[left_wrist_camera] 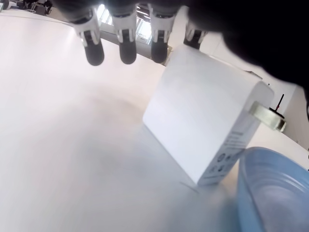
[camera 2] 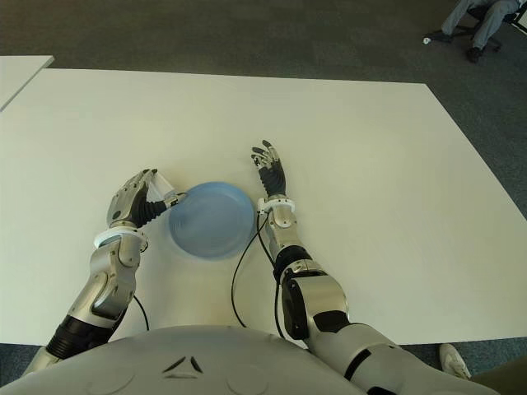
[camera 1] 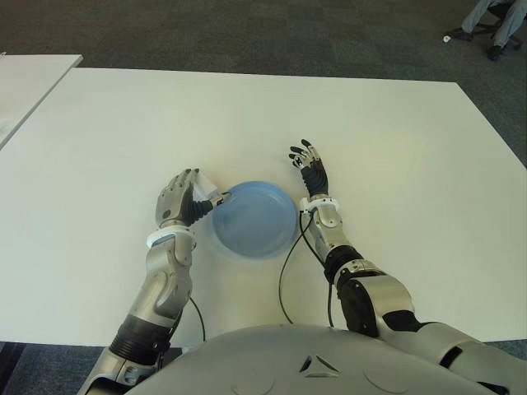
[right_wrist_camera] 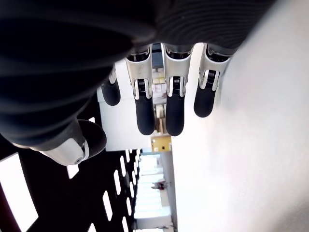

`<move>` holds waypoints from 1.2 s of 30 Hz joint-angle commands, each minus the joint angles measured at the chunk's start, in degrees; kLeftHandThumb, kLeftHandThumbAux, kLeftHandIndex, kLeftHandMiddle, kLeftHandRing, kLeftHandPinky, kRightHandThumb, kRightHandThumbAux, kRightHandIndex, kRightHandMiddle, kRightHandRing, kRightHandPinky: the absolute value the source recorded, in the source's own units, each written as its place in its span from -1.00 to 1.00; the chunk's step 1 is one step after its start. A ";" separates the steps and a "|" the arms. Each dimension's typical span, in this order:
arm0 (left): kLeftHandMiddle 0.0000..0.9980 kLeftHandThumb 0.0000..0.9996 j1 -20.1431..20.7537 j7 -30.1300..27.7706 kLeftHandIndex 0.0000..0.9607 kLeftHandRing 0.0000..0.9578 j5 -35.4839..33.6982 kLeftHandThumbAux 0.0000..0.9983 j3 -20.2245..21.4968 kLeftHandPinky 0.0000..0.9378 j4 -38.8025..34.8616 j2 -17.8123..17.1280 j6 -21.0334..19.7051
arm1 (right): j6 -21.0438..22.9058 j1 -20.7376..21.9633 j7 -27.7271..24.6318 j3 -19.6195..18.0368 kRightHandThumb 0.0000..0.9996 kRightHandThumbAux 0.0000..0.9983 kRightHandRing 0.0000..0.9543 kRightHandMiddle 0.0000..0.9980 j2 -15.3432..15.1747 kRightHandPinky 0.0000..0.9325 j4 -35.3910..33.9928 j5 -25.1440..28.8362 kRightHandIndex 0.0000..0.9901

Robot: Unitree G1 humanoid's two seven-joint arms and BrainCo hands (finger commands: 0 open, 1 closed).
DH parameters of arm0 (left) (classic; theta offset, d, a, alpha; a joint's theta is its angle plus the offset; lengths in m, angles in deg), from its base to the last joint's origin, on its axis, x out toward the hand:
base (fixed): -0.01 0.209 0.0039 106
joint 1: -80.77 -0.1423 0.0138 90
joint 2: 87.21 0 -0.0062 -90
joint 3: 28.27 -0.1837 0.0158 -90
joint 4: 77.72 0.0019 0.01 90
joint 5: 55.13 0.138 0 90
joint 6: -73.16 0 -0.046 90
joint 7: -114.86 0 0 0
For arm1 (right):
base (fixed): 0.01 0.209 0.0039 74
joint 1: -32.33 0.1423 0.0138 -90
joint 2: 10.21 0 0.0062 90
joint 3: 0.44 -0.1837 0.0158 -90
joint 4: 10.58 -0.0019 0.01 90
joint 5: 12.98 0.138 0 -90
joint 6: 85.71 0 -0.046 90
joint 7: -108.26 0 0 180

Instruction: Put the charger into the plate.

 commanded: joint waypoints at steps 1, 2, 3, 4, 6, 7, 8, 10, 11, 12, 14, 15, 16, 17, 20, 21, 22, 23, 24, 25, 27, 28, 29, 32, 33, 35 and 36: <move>-1.00 -0.64 -0.49 0.52 -1.00 -1.00 0.83 -0.44 -0.72 -1.00 1.81 -0.25 0.55 | 1.12 -1.58 0.35 -0.14 -1.00 0.04 -0.50 -0.49 1.63 -0.59 1.31 -0.14 -0.80; -1.00 -0.64 -0.43 0.60 -1.00 -1.00 0.79 -0.43 -0.74 -1.00 1.95 -0.28 0.63 | 1.15 -1.58 0.35 -0.13 -1.00 0.04 -0.50 -0.49 1.63 -0.58 1.32 -0.14 -0.80; -1.00 -0.64 -0.35 0.69 -1.00 -1.00 0.69 -0.43 -0.72 -1.00 2.15 -0.29 0.77 | 1.15 -1.58 0.37 -0.12 -1.00 0.04 -0.50 -0.49 1.62 -0.58 1.33 -0.16 -0.80; -1.00 -0.65 -0.30 0.76 -1.00 -1.00 0.63 -0.42 -0.69 -1.00 2.29 -0.29 0.88 | 1.15 -1.58 0.38 -0.11 -1.00 0.04 -0.50 -0.49 1.62 -0.58 1.33 -0.17 -0.80; -1.00 -0.65 -0.24 0.85 -1.00 -1.00 0.52 -0.41 -0.63 -1.00 2.57 -0.26 1.11 | 1.07 -1.65 0.40 -0.09 -1.00 0.04 -0.50 -0.48 1.60 -0.59 1.25 -0.20 -0.80; -1.00 -0.65 -0.16 0.93 -1.00 -1.00 0.41 -0.41 -0.58 -1.00 2.84 -0.24 1.26 | 1.05 -1.72 0.31 -0.08 -1.00 0.04 -0.50 -0.48 1.58 -0.59 1.17 -0.17 -0.80; -1.00 -0.66 -0.11 1.00 -1.00 -1.00 0.33 -0.41 -0.55 -1.00 3.05 -0.23 1.37 | 1.04 -1.76 0.23 -0.08 -1.00 0.04 -0.50 -0.48 1.56 -0.59 1.12 -0.15 -0.80; -1.00 -0.66 0.03 1.15 -1.00 -1.00 0.14 -0.40 -0.45 -1.00 3.47 -0.23 1.58 | 1.07 -1.82 -0.02 -0.11 -1.00 0.04 -0.50 -0.48 1.54 -0.58 1.04 -0.05 -0.80; -1.00 -0.66 0.17 1.31 -1.00 -1.00 -0.04 -0.40 -0.36 -1.00 3.87 -0.24 1.80 | 1.10 -1.82 -0.12 -0.13 -1.00 0.05 -0.50 -0.48 1.54 -0.58 1.04 0.00 -0.80; -1.00 -0.66 0.27 1.43 -1.00 -1.00 -0.17 -0.39 -0.29 -1.00 4.16 -0.24 1.97 | 1.12 -1.82 -0.18 -0.15 -1.00 0.05 -0.50 -0.49 1.55 -0.59 1.04 0.03 -0.80; -1.00 -0.65 0.40 1.63 -1.00 -1.00 -0.33 -0.39 -0.15 -1.00 4.60 -0.22 2.29 | 1.10 -1.82 -0.20 -0.17 -1.00 0.05 -0.51 -0.49 1.54 -0.60 1.05 0.04 -0.79; -1.00 -0.65 0.47 1.77 -1.00 -1.00 -0.42 -0.39 -0.09 -1.00 4.85 -0.21 2.50 | 1.10 -1.82 -0.17 -0.17 -1.00 0.05 -0.51 -0.49 1.54 -0.59 1.05 0.02 -0.79; -1.00 -0.65 0.57 1.98 -1.00 -1.00 -0.58 -0.38 0.01 -1.00 5.20 -0.21 2.80 | 1.08 -1.81 -0.12 -0.16 -1.00 0.05 -0.51 -0.49 1.54 -0.59 1.06 -0.02 -0.79; -1.00 -0.64 0.65 2.13 -1.00 -1.00 -0.69 -0.38 0.08 -1.00 5.46 -0.20 3.03 | 1.08 -1.80 -0.09 -0.15 -1.00 0.05 -0.51 -0.49 1.54 -0.59 1.06 -0.04 -0.79; -1.00 -0.62 1.11 2.94 -1.00 -1.00 -1.32 -0.37 0.43 -1.00 6.80 -0.18 4.25 | 1.02 -1.81 -0.05 -0.13 -1.00 0.05 -0.50 -0.48 1.54 -0.57 1.07 -0.08 -0.78; -1.00 -0.61 1.23 3.13 -1.00 -1.00 -1.45 -0.36 0.52 -1.00 7.14 -0.18 4.56 | 1.01 -1.82 -0.08 -0.13 -1.00 0.05 -0.50 -0.48 1.54 -0.57 1.06 -0.07 -0.78; -1.00 -0.60 1.46 3.53 -1.00 -1.00 -1.65 -0.36 0.66 -1.00 7.75 -0.21 5.09 | 1.01 -1.84 -0.16 -0.14 -1.00 0.05 -0.50 -0.48 1.56 -0.57 1.03 -0.03 -0.78; -1.00 -0.60 1.61 3.84 -1.00 -1.00 -1.74 -0.35 0.71 -1.00 8.14 -0.18 5.44 | 0.98 -1.89 -0.25 -0.16 -1.00 0.05 -0.50 -0.48 1.52 -0.57 0.97 0.02 -0.77; -1.00 -0.59 1.97 4.45 -1.00 -1.00 -2.02 -0.35 0.89 -1.00 9.00 -0.18 6.10 | 0.94 -1.95 -0.33 -0.18 -1.00 0.05 -0.50 -0.48 1.50 -0.57 0.91 0.06 -0.77; -1.00 -0.58 2.22 4.90 -1.00 -1.00 -2.23 -0.34 1.02 -1.00 9.63 -0.17 6.59 | 0.91 -1.99 -0.39 -0.19 -1.00 0.05 -0.50 -0.48 1.49 -0.56 0.86 0.08 -0.77; -1.00 -0.57 2.61 5.62 -1.00 -1.00 -2.62 -0.34 1.24 -1.00 10.61 -0.18 7.36 | 0.88 -2.02 -0.44 -0.20 -1.00 0.05 -0.50 -0.48 1.48 -0.55 0.82 0.09 -0.77; -1.00 -0.56 2.74 5.90 -1.00 -1.00 -2.77 -0.33 1.33 -1.00 10.96 -0.18 7.65 | 0.88 -2.03 -0.46 -0.20 -1.00 0.05 -0.50 -0.48 1.49 -0.55 0.81 0.09 -0.77; -1.00 -0.56 3.29 6.95 -1.00 -1.00 -3.24 -0.33 1.68 -1.00 12.28 -0.10 8.49 | 0.83 -2.08 -0.52 -0.21 -1.00 0.05 -0.50 -0.48 1.50 -0.55 0.73 0.10 -0.77; -1.00 -0.52 4.83 10.04 -1.00 -1.00 -4.47 -0.31 2.61 -1.00 15.98 0.10 10.82 | 0.76 -2.20 -0.68 -0.20 -1.00 0.04 -0.50 -0.49 1.53 -0.55 0.55 0.13 -0.77; -1.00 -0.52 5.23 10.86 -1.00 -1.00 -4.77 -0.31 2.85 -0.99 16.99 0.13 11.50 | 0.77 -2.22 -0.72 -0.19 -1.00 0.04 -0.50 -0.49 1.52 -0.55 0.53 0.12 -0.77; -1.00 -0.49 6.56 12.98 -1.00 -1.00 -5.72 -0.30 3.52 -0.96 20.16 -0.04 13.68 | 0.85 -2.26 -0.73 -0.14 -1.00 0.04 -0.51 -0.50 1.48 -0.54 0.44 0.05 -0.77; -1.00 -0.48 7.05 13.94 -1.00 -1.00 -6.12 -0.30 3.78 -0.95 21.37 -0.13 14.65 | 0.92 -2.25 -0.74 -0.13 -1.00 0.04 -0.51 -0.50 1.44 -0.54 0.45 0.02 -0.77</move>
